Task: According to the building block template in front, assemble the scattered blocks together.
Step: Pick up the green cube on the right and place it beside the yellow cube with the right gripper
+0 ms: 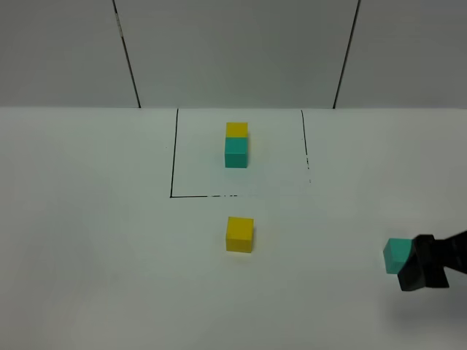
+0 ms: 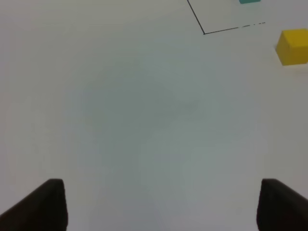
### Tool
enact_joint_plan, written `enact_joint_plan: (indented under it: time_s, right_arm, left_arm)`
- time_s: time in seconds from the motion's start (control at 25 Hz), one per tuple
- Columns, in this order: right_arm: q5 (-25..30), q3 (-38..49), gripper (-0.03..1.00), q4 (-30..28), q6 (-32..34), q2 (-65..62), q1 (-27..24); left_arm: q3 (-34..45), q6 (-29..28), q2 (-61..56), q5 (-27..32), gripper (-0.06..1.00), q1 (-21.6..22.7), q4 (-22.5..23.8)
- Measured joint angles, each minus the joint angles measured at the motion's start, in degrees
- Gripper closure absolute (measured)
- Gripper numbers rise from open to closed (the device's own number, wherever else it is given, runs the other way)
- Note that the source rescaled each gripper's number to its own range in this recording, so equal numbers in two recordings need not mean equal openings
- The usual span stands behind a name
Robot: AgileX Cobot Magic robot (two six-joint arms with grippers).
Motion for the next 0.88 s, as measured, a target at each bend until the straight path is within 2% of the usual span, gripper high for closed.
enact_joint_plan:
  time_s: [0.36,0.64,0.88]
  right_arm:
    - [-5.1,-9.6,-0.03,-4.7,2.7,16.9,0.0]
    - [-11.2,-10.0,-0.03,-9.3,5.6,23.3,3.9]
    - [-15.2,-10.0,-0.03,-9.6,7.1,28.1,5.2]
  left_arm:
    - [0.0,0.0,0.0,0.0,0.03,0.0,0.0]
    - [0.0,0.0,0.0,0.0,0.03,0.0,0.0]
    - [0.0,0.0,0.0,0.0,0.03,0.0,0.0]
